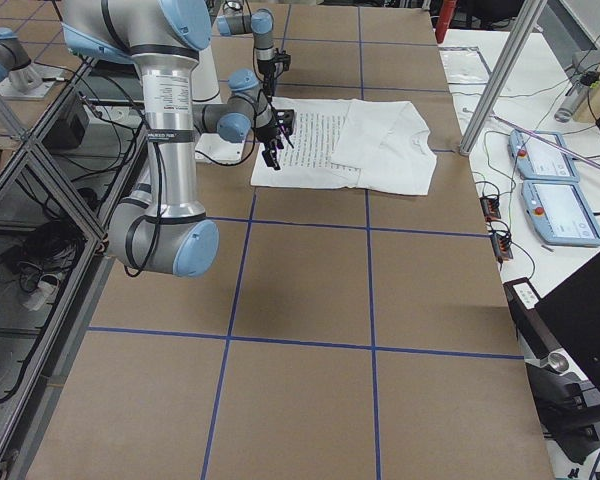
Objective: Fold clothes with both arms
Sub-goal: 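Move both grippers down to the shirt hem corners nearest the robot, then grasp both hem corners with the left and right grippers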
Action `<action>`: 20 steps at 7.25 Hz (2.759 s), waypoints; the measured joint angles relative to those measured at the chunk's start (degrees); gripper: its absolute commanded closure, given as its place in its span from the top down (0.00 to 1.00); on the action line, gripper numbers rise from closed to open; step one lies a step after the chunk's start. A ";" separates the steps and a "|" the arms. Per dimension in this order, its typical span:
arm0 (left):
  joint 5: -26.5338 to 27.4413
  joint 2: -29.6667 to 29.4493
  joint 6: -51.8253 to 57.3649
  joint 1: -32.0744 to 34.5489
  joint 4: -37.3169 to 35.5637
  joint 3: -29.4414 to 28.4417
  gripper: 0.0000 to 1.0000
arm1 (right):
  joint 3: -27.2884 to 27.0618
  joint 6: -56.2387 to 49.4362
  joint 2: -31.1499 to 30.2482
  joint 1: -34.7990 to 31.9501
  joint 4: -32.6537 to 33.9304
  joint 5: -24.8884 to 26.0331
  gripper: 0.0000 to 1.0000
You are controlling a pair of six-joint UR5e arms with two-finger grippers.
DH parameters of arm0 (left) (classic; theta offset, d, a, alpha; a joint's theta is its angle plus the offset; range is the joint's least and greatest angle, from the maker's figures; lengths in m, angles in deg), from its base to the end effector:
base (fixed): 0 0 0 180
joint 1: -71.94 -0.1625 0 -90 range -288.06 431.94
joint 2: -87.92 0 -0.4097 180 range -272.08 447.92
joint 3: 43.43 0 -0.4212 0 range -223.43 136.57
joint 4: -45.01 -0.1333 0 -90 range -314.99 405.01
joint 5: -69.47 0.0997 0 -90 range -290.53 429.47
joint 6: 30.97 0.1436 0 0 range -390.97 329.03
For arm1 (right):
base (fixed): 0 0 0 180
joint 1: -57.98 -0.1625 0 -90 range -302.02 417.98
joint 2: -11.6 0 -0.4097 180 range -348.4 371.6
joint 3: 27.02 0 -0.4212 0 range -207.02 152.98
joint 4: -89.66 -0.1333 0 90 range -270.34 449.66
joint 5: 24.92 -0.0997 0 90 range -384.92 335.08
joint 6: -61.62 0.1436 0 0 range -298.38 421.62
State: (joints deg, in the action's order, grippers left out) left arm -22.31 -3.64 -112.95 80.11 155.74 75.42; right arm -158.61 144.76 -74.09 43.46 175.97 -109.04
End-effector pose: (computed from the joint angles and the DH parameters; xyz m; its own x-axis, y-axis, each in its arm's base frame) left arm 0.5248 -0.2055 0.3713 0.6315 0.0502 -0.7738 0.0303 0.9955 0.0893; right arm -0.4443 -0.2680 0.2853 0.6619 0.0487 0.7480 -0.2476 0.9561 0.1569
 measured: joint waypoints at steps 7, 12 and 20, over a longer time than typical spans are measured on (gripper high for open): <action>-0.15 -0.57 -0.31 0.61 -0.26 0.42 0.00 | 1.15 1.98 0.03 2.39 -0.08 1.20 0.78; -0.30 -0.61 -0.31 1.18 -0.17 3.33 0.00 | 10.68 10.72 0.65 12.40 -7.02 11.87 0.59; -0.12 -0.44 -0.38 1.24 -0.08 3.63 0.00 | 12.80 11.00 0.05 16.28 -7.75 16.69 0.45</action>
State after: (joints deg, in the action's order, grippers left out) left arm -22.43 -4.08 -113.33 81.35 155.66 79.06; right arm -145.81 155.76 -74.04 59.74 168.22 -92.35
